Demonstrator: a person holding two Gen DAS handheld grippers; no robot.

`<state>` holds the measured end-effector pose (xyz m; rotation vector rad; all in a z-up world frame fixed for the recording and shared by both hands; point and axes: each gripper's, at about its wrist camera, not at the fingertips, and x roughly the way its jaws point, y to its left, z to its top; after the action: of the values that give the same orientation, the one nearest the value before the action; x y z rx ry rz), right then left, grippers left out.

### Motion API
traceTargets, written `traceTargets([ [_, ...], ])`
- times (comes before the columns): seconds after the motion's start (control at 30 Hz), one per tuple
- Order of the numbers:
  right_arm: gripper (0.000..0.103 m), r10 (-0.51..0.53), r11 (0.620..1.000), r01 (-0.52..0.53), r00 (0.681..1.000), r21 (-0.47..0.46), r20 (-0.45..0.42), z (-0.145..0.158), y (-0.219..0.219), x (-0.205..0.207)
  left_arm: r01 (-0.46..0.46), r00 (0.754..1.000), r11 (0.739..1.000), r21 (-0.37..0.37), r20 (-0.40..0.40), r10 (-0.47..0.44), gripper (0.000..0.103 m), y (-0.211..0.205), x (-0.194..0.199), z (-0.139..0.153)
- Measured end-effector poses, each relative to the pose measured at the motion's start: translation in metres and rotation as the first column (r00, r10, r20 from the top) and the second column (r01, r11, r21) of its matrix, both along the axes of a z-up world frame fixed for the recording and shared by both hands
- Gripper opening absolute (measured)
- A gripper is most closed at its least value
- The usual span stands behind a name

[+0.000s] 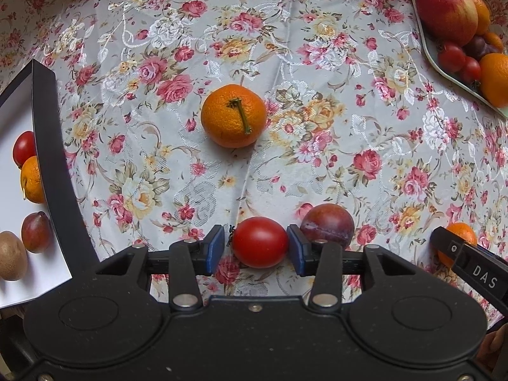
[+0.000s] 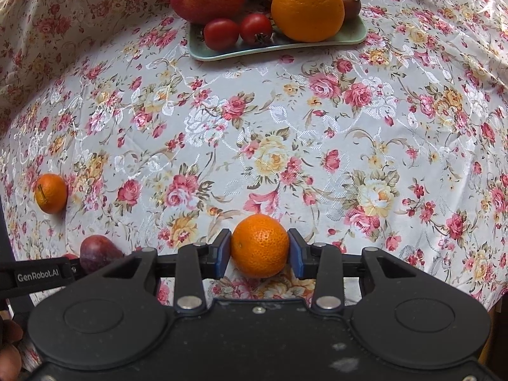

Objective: Organize fruits
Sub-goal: 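Lift the tomato and mandarin off the cloth with both tools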

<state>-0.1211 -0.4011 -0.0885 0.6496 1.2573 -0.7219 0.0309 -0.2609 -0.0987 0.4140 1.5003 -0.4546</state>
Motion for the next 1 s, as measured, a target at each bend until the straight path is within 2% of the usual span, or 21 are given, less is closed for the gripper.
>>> traceTargets([
  [0.17,0.039,0.0,1.0,0.0,1.0,-0.001,0.003,0.004,0.0,0.002,0.002,1.0,1.0,-0.02,0.0,-0.002,0.047,-0.001,-0.001,0.0],
  [0.3,0.039,-0.008,1.0,0.007,1.0,0.01,0.021,0.008,0.0,0.005,0.008,1.0,0.999,-0.033,0.023,-0.008,0.047,-0.001,-0.004,0.006],
  [0.6,0.039,-0.008,1.0,0.007,0.998,0.007,0.06,0.018,0.006,0.016,0.02,0.994,0.996,-0.089,0.109,-0.01,0.047,0.006,0.0,0.039],
  [0.77,0.039,-0.004,1.0,0.004,0.998,0.008,0.068,0.02,0.014,0.027,-0.014,0.989,0.994,-0.108,0.148,0.03,0.047,0.022,0.013,0.052],
  [1.0,0.039,0.026,1.0,-0.027,0.996,0.008,0.084,0.021,0.034,0.047,-0.086,0.981,0.986,-0.144,0.159,0.108,0.047,0.047,0.036,0.064],
])
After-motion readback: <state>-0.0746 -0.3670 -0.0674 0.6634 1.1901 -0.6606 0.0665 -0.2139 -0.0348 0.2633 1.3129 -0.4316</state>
